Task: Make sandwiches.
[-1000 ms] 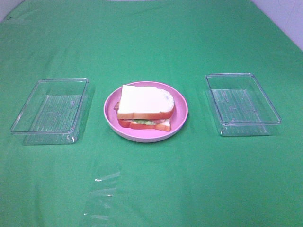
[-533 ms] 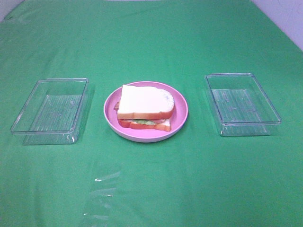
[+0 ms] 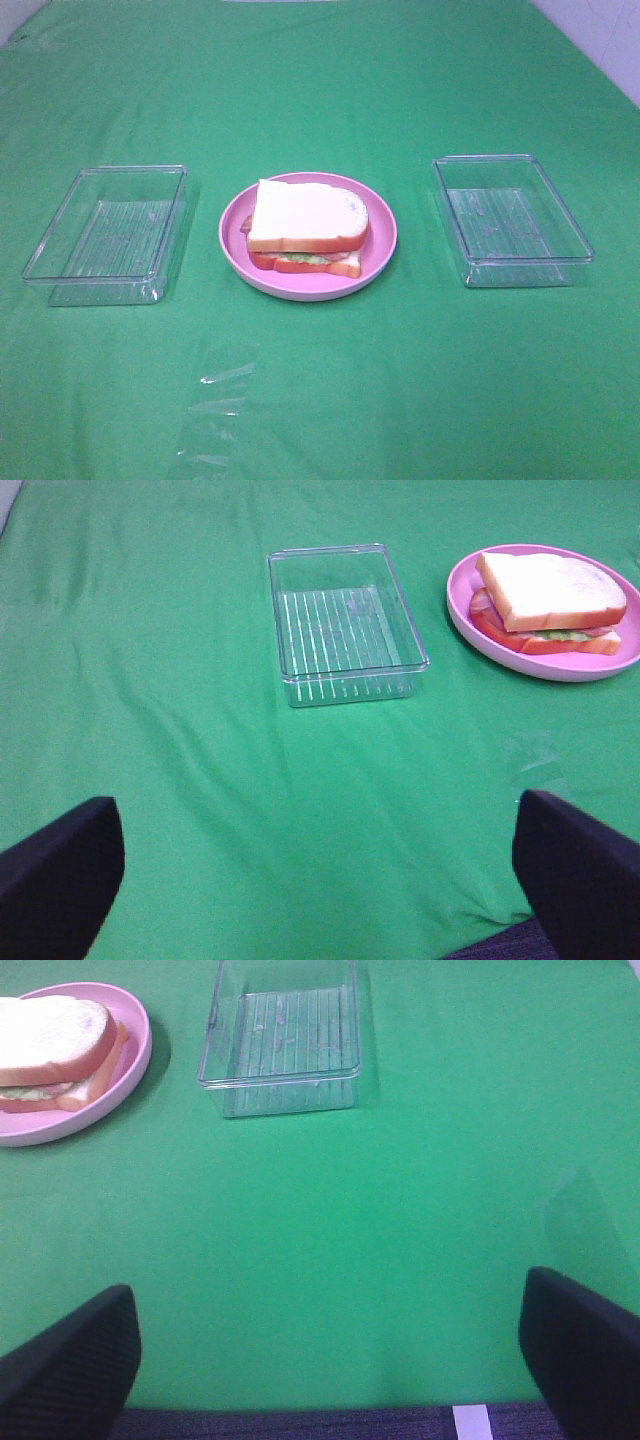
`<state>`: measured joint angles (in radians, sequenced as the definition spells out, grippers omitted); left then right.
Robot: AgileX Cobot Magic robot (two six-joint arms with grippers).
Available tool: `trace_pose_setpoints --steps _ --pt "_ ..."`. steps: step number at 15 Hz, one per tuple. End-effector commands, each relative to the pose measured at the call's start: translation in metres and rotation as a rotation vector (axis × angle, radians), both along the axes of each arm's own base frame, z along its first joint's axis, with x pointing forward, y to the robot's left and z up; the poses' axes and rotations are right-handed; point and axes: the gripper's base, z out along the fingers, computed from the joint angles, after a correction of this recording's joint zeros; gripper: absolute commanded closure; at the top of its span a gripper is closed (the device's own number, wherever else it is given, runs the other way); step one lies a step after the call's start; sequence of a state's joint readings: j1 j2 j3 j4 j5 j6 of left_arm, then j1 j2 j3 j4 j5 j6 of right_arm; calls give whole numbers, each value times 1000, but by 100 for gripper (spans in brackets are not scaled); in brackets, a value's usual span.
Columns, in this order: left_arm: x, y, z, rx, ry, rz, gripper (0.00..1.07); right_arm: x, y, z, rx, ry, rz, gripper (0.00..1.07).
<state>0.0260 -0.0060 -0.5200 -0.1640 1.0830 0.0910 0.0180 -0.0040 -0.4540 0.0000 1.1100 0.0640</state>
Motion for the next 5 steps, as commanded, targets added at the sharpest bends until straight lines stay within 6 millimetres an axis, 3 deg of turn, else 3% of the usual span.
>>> trace_pose_setpoints --steps 1,5 --pt "-2 0 0 -12 -17 -7 9 -3 0 0 -3 -36 -10 8" --pt "-2 0 0 -12 -17 -7 9 -3 0 0 -3 -36 -10 8"
